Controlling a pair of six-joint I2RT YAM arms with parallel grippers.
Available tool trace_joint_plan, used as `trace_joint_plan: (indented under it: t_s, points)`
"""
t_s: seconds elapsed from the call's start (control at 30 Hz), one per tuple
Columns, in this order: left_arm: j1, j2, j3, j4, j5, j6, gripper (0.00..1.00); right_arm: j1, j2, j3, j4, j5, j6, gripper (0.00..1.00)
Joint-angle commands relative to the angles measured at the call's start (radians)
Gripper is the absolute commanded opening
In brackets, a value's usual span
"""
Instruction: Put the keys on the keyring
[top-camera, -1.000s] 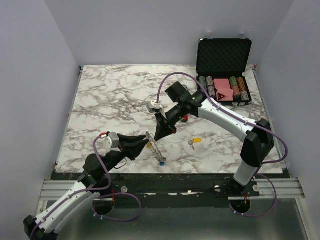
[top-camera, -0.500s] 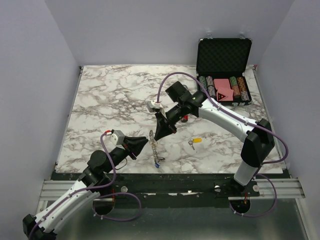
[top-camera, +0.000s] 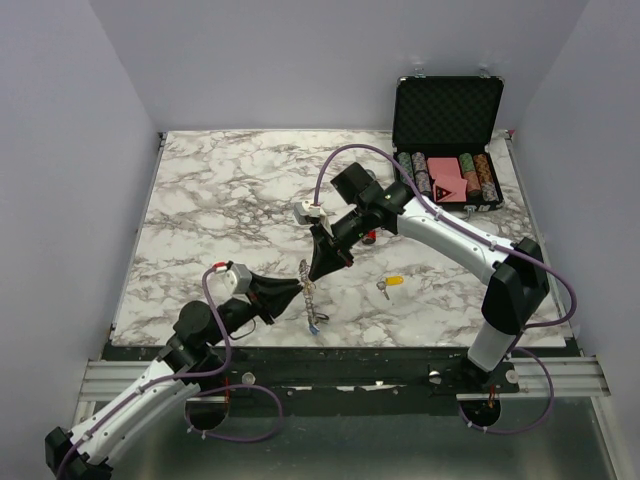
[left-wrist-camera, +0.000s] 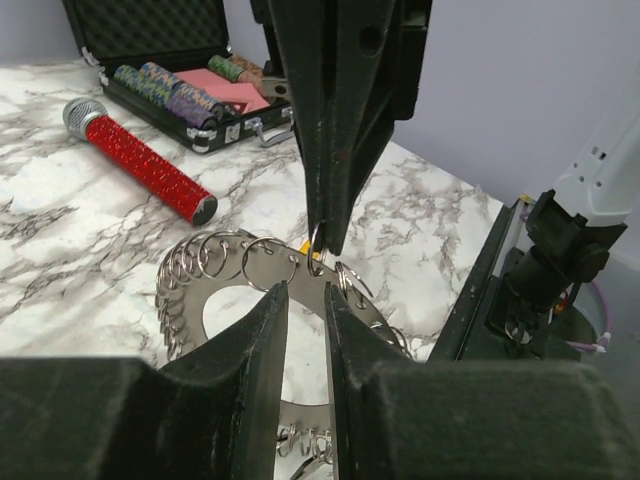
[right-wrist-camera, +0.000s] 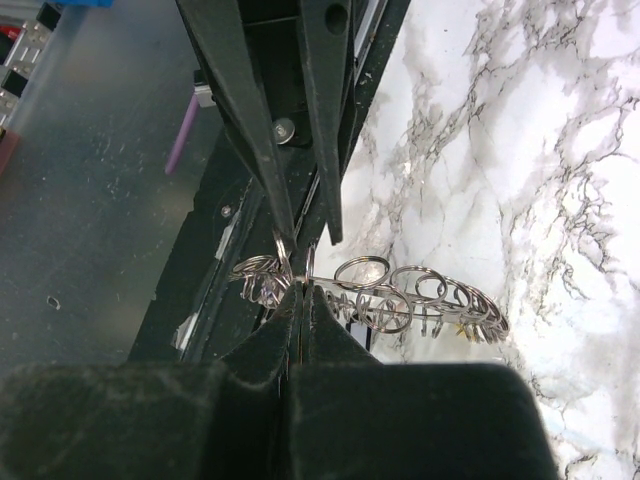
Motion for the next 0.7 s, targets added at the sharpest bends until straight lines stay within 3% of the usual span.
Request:
trace_joint_plan:
  t_s: [0.0,0.43,0.67]
  points:
    - [0.002,-0.056,-0.019,0.019,0.063,-0.023,0.29,-0.001,-0.027,-0.009,0.016,-0.015,0.008,0.0]
    - [0.003,0.062,0.016,0.034,0.074,-0.017,0.34,-0.001,-0.018,-0.003,0.004,-0.019,0.0,0.0]
    - [0.003,-0.051,-0.017,0.078,0.039,0.002,0.33,-0.001,-0.015,-0.002,-0.004,-0.022,-0.008,0.0]
